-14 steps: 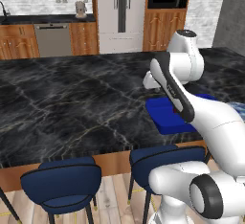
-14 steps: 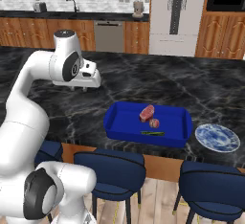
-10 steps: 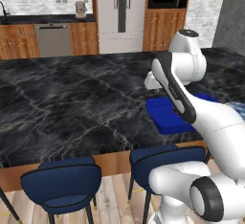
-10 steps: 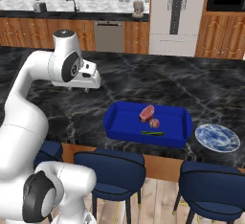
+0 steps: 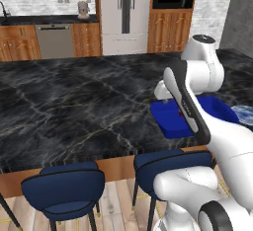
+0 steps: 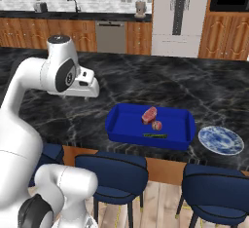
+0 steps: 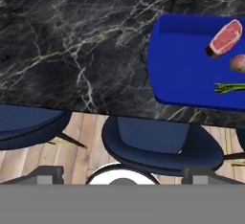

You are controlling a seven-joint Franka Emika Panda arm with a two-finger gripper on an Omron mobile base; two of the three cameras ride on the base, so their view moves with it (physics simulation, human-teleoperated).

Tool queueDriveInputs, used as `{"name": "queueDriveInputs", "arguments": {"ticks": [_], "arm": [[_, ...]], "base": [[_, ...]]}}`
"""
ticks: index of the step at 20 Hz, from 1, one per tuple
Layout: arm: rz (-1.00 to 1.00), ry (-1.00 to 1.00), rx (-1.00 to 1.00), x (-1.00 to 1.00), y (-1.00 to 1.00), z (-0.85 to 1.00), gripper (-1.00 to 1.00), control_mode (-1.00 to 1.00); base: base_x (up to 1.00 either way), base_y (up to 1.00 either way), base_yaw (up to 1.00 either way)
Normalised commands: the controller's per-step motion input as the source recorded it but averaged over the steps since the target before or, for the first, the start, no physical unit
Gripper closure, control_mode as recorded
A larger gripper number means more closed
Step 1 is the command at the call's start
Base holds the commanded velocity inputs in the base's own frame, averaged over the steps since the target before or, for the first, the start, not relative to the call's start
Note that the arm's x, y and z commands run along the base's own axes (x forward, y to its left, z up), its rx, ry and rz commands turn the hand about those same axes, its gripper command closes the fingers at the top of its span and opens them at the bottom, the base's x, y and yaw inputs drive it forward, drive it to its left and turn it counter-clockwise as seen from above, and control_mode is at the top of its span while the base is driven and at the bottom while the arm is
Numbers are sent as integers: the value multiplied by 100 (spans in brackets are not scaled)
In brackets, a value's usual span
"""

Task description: Create a steak meal by picking up the steak and asparagus from the tray and placing them on the plate. Leave the peach on the tray.

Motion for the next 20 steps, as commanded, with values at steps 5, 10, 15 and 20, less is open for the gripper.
{"name": "queueDriveInputs", "arguments": {"ticks": [5, 10, 15, 20], "arm": [[0, 0, 0, 0, 3, 0, -100, -100], [0, 1, 0, 0, 1, 0, -100, -100], [0, 0, 0, -5, 2, 0, -100, -100], [0, 0, 0, 0, 0, 0, -100, 100]], "base": [[0, 0, 0], [0, 0, 0], [0, 0, 0], [-57, -16, -2]]}}
